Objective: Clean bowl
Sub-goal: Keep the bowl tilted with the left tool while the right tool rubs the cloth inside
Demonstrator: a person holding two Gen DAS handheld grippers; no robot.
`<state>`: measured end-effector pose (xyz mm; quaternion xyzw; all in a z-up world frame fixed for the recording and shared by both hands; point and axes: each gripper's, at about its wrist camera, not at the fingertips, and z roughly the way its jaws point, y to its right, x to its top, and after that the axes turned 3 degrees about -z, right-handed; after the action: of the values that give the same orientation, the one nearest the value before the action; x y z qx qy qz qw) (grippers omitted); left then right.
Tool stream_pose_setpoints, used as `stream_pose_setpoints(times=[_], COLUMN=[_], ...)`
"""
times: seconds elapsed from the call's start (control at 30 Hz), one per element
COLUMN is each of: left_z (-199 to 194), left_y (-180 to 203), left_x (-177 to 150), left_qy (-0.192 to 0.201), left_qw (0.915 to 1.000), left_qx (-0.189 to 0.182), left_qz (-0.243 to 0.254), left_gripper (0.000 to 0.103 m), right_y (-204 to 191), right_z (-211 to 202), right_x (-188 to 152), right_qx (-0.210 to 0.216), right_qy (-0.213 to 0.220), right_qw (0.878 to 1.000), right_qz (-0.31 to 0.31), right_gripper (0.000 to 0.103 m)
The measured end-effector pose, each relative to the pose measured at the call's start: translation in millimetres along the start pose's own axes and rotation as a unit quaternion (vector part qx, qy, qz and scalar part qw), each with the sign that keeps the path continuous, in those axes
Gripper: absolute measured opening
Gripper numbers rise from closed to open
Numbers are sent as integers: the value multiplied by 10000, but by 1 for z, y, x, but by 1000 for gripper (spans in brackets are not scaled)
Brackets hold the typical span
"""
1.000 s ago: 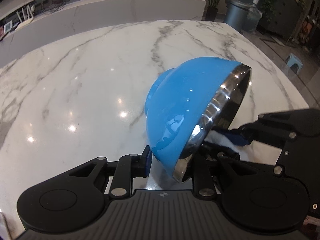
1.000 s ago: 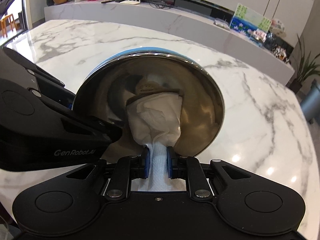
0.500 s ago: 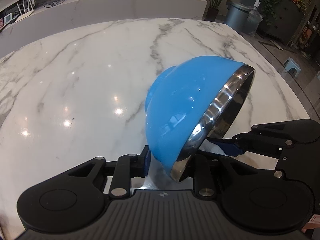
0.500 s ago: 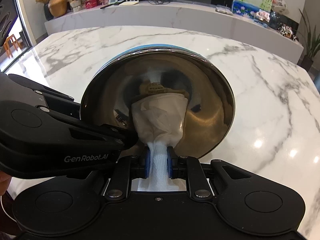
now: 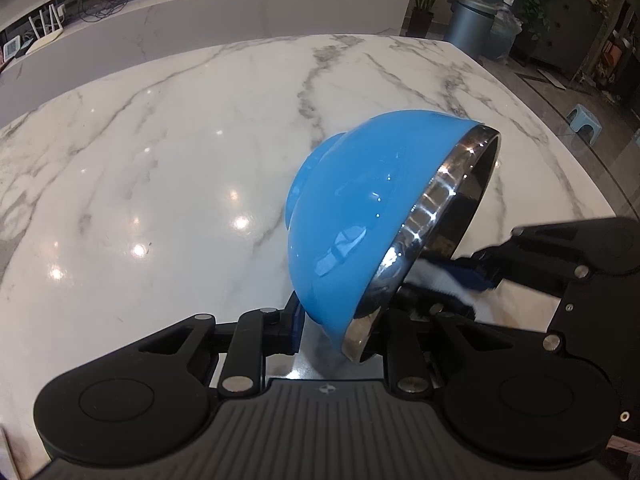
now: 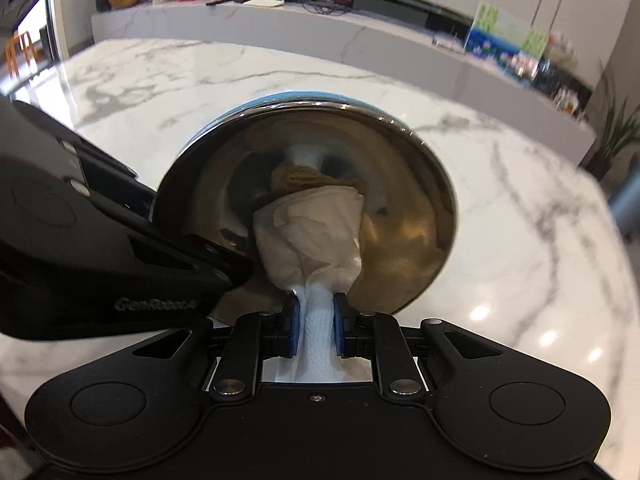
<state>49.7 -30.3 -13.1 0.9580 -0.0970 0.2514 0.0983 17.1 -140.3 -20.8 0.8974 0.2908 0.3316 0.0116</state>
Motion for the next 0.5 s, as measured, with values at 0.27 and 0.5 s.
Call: stream_pose_setpoints(times=[0.27, 0.5], left_z=[-5, -6], left_y=[-4, -5], left_x=[1, 2], left_qy=[263, 381], left_qw=[9995, 9990], left_qx=[-43, -7], left_qz=[-166, -245], left_gripper=[24, 25], right_y=[3, 11], right_z=[2, -1], right_x=[0, 2], right_qx=[123, 537], right_qy=[-32, -115], right_qw=[9998, 9966], right_qz=[130, 609], right_gripper=[14, 14])
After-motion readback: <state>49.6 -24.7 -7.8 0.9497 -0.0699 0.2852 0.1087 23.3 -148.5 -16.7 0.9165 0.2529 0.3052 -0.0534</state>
